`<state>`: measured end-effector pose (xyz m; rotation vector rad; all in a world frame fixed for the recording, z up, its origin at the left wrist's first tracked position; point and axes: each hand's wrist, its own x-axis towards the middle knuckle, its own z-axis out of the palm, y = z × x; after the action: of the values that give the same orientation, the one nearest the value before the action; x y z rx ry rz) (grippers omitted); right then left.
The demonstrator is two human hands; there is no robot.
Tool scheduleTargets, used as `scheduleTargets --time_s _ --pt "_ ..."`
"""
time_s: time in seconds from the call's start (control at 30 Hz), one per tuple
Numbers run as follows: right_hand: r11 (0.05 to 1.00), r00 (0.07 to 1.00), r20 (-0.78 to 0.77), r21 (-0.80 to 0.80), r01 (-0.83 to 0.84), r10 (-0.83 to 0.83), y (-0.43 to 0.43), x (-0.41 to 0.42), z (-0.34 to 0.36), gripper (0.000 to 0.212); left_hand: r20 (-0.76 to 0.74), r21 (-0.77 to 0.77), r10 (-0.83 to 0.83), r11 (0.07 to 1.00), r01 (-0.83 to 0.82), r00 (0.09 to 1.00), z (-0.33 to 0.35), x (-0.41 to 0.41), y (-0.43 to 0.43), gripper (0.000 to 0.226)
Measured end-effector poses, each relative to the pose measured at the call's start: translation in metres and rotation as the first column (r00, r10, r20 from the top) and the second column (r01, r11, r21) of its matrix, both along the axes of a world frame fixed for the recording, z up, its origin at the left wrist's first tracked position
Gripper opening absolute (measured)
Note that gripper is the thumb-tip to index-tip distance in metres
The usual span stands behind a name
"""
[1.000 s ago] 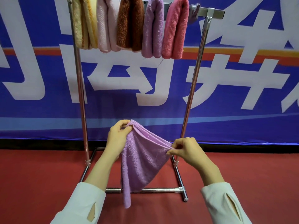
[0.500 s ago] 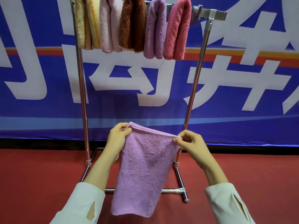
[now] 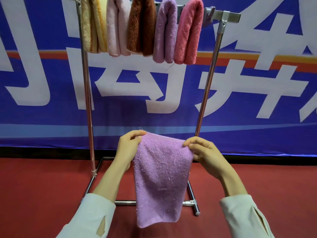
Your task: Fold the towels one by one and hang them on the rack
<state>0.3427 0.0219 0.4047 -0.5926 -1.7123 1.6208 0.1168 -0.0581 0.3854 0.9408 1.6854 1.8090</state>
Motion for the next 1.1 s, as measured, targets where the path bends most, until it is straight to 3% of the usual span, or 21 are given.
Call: scheduleTargets --time_s 0.07,0.13,0.2,0.3,0.43,0.5,0.57,0.67,0.9,1.1 --pt "0.998 0.998 0.041 0.033 -0.054 0.053 -0.005 -0.002 0.002 0.027 -0.139 -0.051 0.044 0.997 -0.052 0.989 -0.002 0.004 0.001 0.018" --pt "0.985 0.987 0.096 0.106 -0.136 0.126 -0.011 -0.005 0.006 0.030 -0.267 -0.100 0.097 0.987 -0.127 0.959 -0.001 0.010 0.000 0.041" --pt "0.964 0.973 0.146 0.172 -0.202 0.178 -0.016 -0.010 0.010 0.031 -0.299 -0.069 0.173 0.977 -0.202 0.938 0.003 0.017 -0.001 0.053" --pt "0.936 0.971 0.193 0.291 -0.196 0.143 -0.021 -0.020 0.012 0.020 -0.273 -0.058 0.226 0.966 -0.251 0.935 0.005 0.021 -0.002 0.058" --pt "0.895 0.977 0.206 0.422 -0.143 0.059 -0.025 -0.031 0.009 0.012 -0.371 -0.073 0.237 0.956 -0.283 0.898 0.002 0.022 -0.002 0.060" --pt "0.828 0.975 0.224 0.547 -0.126 0.000 -0.026 -0.032 0.008 0.012 -0.422 -0.073 0.222 0.958 -0.277 0.879 0.000 0.022 -0.002 0.057" --pt "0.750 0.969 0.241 0.650 -0.121 -0.053 -0.027 -0.033 0.008 0.015 -0.437 -0.076 0.160 0.974 -0.214 0.885 -0.002 0.021 -0.001 0.045" --pt "0.760 0.975 0.221 0.639 -0.119 -0.032 -0.028 -0.033 0.007 0.018 -0.421 -0.043 0.042 0.997 -0.066 0.906 -0.006 0.014 0.001 0.017" --pt "0.703 0.983 0.170 0.708 -0.073 -0.069 -0.026 -0.034 0.007 0.003 -0.310 -0.042 -0.240 0.970 0.239 0.920 -0.005 0.016 0.002 0.036" --pt "0.600 0.945 0.228 0.799 -0.042 -0.236 -0.013 -0.032 0.000 0.014 -0.129 0.052 -0.378 0.921 0.387 0.917 0.000 0.029 0.000 0.025"
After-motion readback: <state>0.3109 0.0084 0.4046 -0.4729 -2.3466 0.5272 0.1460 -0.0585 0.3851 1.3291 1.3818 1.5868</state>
